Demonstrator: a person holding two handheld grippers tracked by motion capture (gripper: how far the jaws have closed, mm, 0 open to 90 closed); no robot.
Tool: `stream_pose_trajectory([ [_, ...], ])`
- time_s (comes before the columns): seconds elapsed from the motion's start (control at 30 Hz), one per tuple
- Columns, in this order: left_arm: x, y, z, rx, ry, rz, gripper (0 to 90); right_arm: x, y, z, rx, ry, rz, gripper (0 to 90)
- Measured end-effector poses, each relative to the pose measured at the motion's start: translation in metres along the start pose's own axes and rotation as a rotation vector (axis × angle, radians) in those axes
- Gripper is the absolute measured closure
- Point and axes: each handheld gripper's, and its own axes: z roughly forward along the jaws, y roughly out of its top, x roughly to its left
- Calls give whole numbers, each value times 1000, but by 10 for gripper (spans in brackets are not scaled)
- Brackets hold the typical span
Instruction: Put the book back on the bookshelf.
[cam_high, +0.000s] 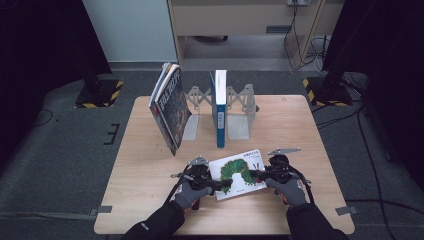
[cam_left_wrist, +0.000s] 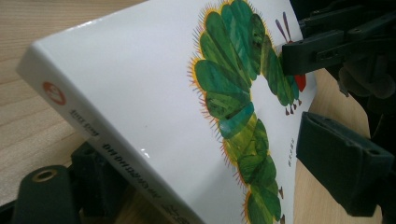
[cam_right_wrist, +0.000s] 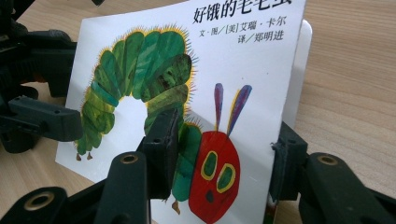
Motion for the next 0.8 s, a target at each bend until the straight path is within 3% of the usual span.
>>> stream_pose_trajectory([
  [0.23, 1, -1, -1, -12, -2, -20, 132, 3, 0, 2, -5, -9, -13, 472],
  [0.4, 2, -1, -3, -19, 44, -35, 277, 4, 0, 2, -3, -9, -12, 423],
  [0.63, 1, -1, -3, -16, 62, -26, 297, 10, -1, 3, -9, -93, -97, 366],
  [0.8, 1, -1, -4, -15, 71, -26, 336, 5, -1, 2, -18, -147, -91, 347],
])
